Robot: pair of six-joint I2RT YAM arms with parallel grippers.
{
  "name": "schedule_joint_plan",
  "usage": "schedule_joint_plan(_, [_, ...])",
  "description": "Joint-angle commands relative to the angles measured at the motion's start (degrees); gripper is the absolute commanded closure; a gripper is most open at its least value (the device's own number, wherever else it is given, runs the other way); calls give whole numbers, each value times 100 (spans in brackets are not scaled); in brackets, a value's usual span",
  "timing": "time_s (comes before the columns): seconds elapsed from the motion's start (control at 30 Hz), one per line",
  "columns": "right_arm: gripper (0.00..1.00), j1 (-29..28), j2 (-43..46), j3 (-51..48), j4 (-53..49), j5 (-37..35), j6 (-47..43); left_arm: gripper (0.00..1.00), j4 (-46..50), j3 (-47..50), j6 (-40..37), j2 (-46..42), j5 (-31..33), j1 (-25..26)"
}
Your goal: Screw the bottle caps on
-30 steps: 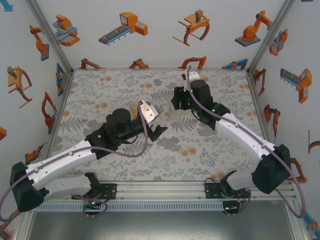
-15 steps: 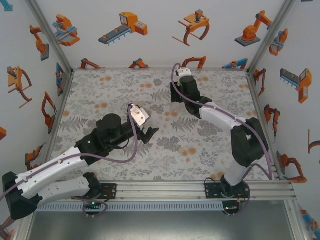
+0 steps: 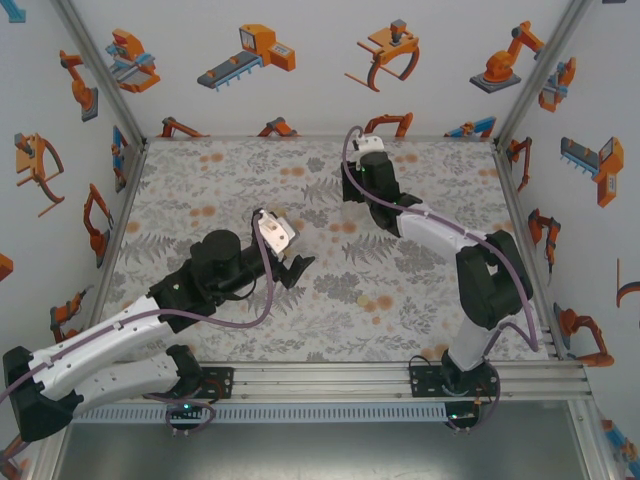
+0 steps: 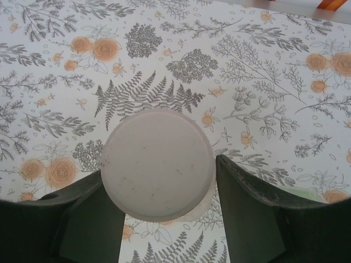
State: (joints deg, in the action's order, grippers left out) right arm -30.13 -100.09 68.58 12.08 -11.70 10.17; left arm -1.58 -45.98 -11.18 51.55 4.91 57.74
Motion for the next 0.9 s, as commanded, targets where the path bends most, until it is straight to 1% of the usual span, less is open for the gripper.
schedule_joint_plan(0.0, [67, 16, -58, -226, 496, -116, -68, 24, -17, 27, 76, -48, 7, 23])
schedule_joint_plan(0.23, [65, 16, -75, -466, 768, -82, -85, 23, -28, 33, 81, -45, 16, 27])
schedule_joint_plan(0.37, [59, 16, -72, -492, 770, -60, -94, 23, -48, 45, 80, -39, 11, 27])
schedule_joint_plan(0.53, [48, 16, -58, -472, 724, -12, -126, 23, -63, 40, 72, -33, -42, 27])
schedule_joint_plan(0.7, [39, 16, 12, -372, 600, -13, -112, 23, -61, 10, 44, -7, -46, 27])
schedule_joint_plan(0.77, [37, 16, 59, -347, 560, -16, -115, 23, -46, 2, 28, -19, -62, 27])
schedule_joint_plan(0.87, [36, 16, 160, -323, 533, -31, -142, 23, -45, 7, 27, -34, -60, 27])
